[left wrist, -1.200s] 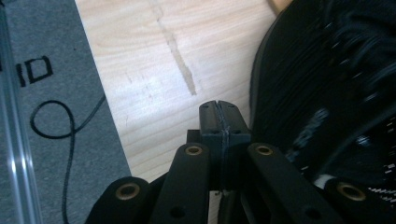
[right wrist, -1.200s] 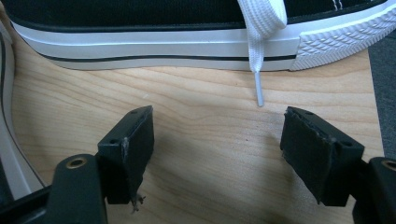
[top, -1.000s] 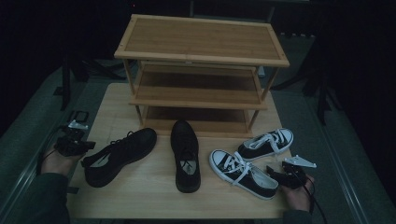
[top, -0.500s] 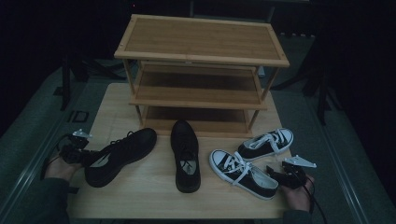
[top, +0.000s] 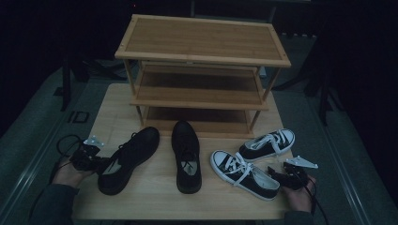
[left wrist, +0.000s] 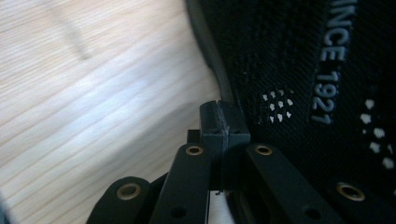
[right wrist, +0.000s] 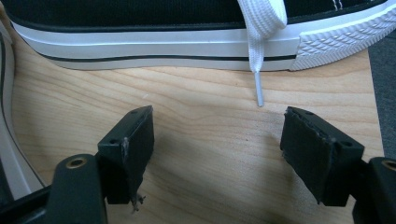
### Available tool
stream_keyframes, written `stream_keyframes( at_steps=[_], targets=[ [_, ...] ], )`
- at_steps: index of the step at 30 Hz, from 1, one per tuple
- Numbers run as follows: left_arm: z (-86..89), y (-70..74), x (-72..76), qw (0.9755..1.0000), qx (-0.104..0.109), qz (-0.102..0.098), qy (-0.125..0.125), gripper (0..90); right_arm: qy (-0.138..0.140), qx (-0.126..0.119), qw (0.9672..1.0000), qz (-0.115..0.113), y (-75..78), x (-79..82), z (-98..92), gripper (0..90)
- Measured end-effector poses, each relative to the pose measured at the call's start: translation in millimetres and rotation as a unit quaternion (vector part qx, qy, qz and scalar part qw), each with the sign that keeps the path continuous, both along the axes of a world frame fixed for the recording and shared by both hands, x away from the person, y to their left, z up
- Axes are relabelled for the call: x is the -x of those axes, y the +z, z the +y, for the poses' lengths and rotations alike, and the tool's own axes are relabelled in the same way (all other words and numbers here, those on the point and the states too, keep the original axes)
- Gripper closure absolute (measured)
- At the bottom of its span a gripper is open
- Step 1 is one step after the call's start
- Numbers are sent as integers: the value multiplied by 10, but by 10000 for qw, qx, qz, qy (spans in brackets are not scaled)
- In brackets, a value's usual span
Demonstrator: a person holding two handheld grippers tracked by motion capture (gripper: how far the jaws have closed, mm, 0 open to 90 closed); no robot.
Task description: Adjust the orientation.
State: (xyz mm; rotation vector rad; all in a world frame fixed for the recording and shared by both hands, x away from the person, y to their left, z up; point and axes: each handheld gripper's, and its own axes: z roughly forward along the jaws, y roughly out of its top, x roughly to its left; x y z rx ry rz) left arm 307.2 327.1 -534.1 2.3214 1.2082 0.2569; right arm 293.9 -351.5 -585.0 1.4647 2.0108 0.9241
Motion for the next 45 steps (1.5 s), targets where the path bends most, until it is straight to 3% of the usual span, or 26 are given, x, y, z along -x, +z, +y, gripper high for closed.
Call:
stream_keyframes(
  at_steps=[6, 12, 25, 29, 32, 38, 45],
  targets=[
    [-218, -21, 27, 9998, -109, -66, -168, 900, 2, 0, 10000, -1, 0, 0, 0, 257],
    [-463, -31, 107, 9984, -133, -92, -536, 900, 1, -1, 10000, -1, 0, 0, 0, 257],
    [-821, -23, 274, 9951, -149, -197, -953, 900, 1, 0, 10000, -1, 0, 0, 0, 257],
    [-901, -3, 289, 9941, -256, -189, -1036, 900, 0, 1, 10000, -1, 0, 0, 0, 257],
    [-916, 44, 297, 9951, -249, -220, -929, 899, 0, 0, 10000, -1, 0, 0, 0, 257],
    [-918, 129, 290, 9973, -360, -253, -591, 730, 2, 0, 10000, -1, 0, 0, 0, 257],
    [-912, 308, 308, 9989, -28, -425, -200, 610, 2, -1, 10000, -1, 0, 0, 0, 257]
  ],
)
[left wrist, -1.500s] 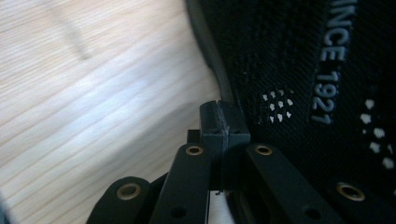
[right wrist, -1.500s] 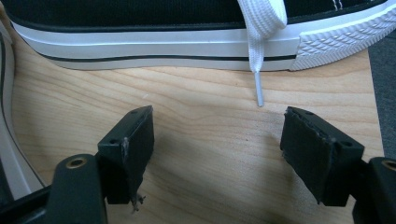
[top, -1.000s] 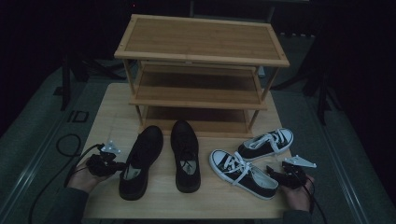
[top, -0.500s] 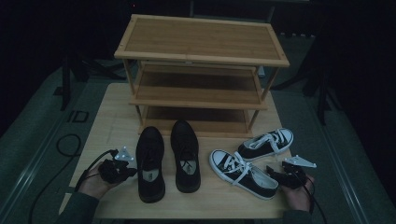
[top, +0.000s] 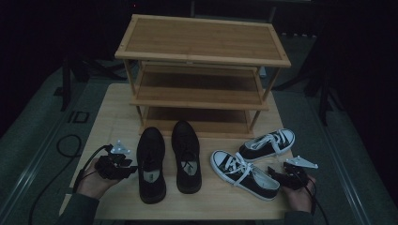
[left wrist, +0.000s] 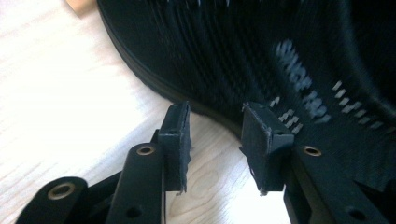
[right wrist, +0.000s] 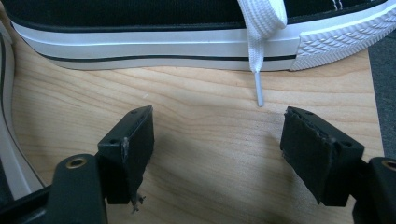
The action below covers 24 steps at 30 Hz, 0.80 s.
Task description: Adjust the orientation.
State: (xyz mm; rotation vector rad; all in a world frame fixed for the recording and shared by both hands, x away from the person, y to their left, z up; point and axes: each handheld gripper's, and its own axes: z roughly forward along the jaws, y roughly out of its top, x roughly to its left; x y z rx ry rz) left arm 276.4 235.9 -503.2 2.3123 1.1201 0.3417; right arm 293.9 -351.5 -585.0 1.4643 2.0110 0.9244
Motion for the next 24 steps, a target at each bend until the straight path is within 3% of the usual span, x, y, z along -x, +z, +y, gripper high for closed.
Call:
stream_keyframes(
  at_steps=[7, 15, 17, 20, 24],
  targets=[
    [-160, 212, 58, 9995, 63, -306, -44, 525, 0, 0, 10000, 0, 0, 0, 0, 257],
    [-272, 346, 79, 9987, 227, -455, 1, 425, 0, 0, 10000, 0, 0, 0, 0, 257],
    [-302, 359, 72, 9989, 232, -411, 13, 401, -2, -1, 10000, 3, 0, 0, 0, 257],
    [-347, 344, 46, 9992, 226, -243, 222, 406, -2, -3, 10000, 4, 0, 0, 0, 257],
    [-415, 262, -35, 9981, 113, 153, 591, 450, -1, 0, 10000, 1, 0, 0, 0, 257]
  ],
)
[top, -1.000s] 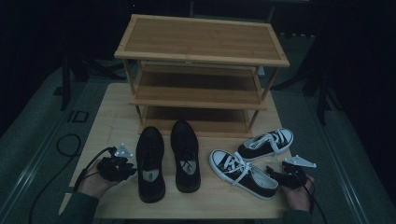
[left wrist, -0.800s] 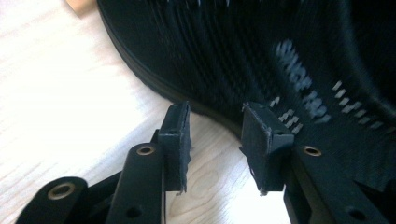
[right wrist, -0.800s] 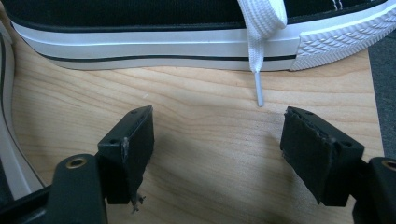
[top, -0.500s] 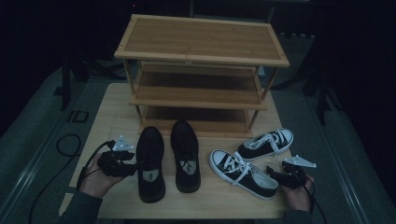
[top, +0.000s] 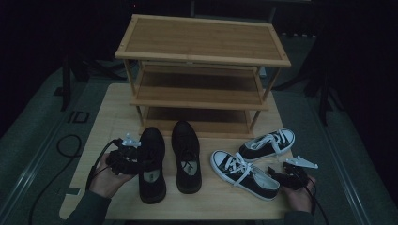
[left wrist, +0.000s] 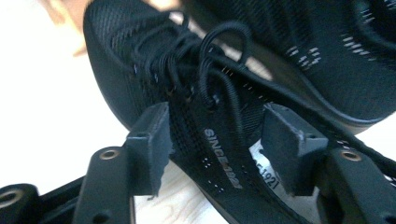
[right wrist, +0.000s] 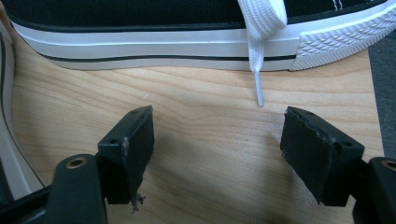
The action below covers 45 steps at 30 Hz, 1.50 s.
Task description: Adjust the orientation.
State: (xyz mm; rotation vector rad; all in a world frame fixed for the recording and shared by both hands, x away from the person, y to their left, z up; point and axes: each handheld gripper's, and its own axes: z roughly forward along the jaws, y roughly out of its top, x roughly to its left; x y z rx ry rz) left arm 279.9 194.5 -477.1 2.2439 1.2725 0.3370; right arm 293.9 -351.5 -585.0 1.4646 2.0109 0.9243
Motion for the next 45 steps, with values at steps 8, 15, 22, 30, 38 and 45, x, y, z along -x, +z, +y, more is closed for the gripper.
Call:
stream_keyframes(
  at_steps=[8, 15, 22, 30, 38, 45],
  targets=[
    [-29, -26, -86, 9995, 110, 247, 130, 768, -2, -2, 10000, 2, 0, 0, 0, 257],
    [33, 31, -91, 9991, -271, -316, 119, 868, -2, -4, 10000, 3, 0, 0, 0, 257],
    [134, 48, -293, 9958, -587, -682, -173, 869, -3, -2, 10000, 2, 0, 0, 0, 257],
    [238, 28, -489, 9952, -571, -767, -222, 862, -2, -5, 10000, 3, 0, 0, -1, 257],
    [226, 233, -426, 9963, -201, -824, 98, 591, 1, -3, 10000, 2, 0, 0, -1, 256],
    [26, 439, -353, 9945, 36, -1043, -14, 443, -1, -3, 10000, 1, 0, -1, 0, 257]
  ],
)
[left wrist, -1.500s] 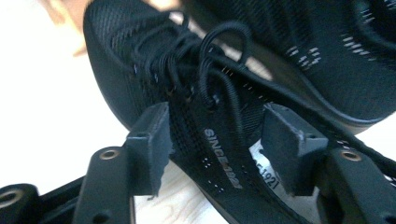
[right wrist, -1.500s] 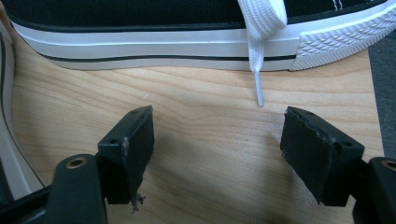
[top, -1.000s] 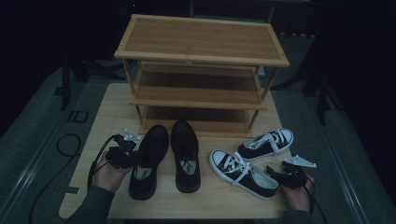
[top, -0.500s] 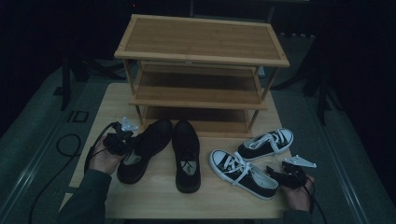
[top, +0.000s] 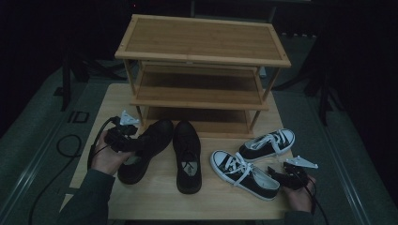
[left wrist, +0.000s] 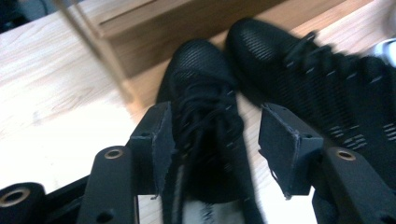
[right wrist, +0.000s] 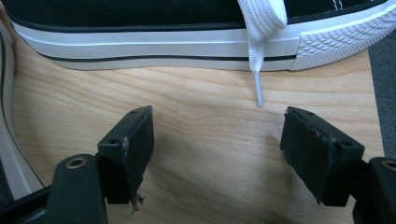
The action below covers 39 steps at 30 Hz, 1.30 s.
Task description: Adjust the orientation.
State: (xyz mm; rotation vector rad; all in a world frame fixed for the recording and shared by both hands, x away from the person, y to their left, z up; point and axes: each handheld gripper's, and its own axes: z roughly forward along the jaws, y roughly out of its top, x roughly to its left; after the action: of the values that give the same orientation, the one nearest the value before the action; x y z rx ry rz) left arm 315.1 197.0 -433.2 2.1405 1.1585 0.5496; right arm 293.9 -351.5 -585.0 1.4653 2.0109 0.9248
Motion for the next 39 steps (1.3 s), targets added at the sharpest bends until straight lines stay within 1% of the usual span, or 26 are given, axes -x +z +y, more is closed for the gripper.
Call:
stream_keyframes(
  at_steps=[2, 5, 9, 13, 16, 17, 24, 34, 39],
  targets=[
    [-54, 21, -4, 10000, 82, 30, -42, 435, 9, 8, 10000, -3, 0, 0, -1, 256],
    [-139, 25, -5, 9999, 72, 70, -124, 429, 9, 11, 10000, -8, -1, -1, -2, 256],
    [-253, 26, 6, 9995, 164, 144, -244, 429, 8, 6, 10000, -5, 0, 0, -1, 256],
    [-375, 24, 16, 9989, 179, 176, -397, 430, 6, 4, 10000, -4, 0, 0, -1, 256],
    [-425, 19, 12, 9986, 187, 212, -446, 436, 5, 4, 10000, -5, 0, -1, -1, 257],
    [-474, 9, 9, 9984, 177, 235, -485, 438, 4, 5, 10000, -5, 0, -1, -1, 256],
    [-641, -46, -8, 9974, 150, 337, -620, 447, 6, 4, 10000, -5, 0, -1, -1, 257],
    [-882, -159, -28, 9948, 175, 515, -860, 443, 12, 5, 10000, -5, 0, -1, -2, 256],
    [-1017, -239, -42, 9936, 88, 616, -939, 440, 13, 6, 10000, -5, 0, -1, -2, 256]
  ],
)
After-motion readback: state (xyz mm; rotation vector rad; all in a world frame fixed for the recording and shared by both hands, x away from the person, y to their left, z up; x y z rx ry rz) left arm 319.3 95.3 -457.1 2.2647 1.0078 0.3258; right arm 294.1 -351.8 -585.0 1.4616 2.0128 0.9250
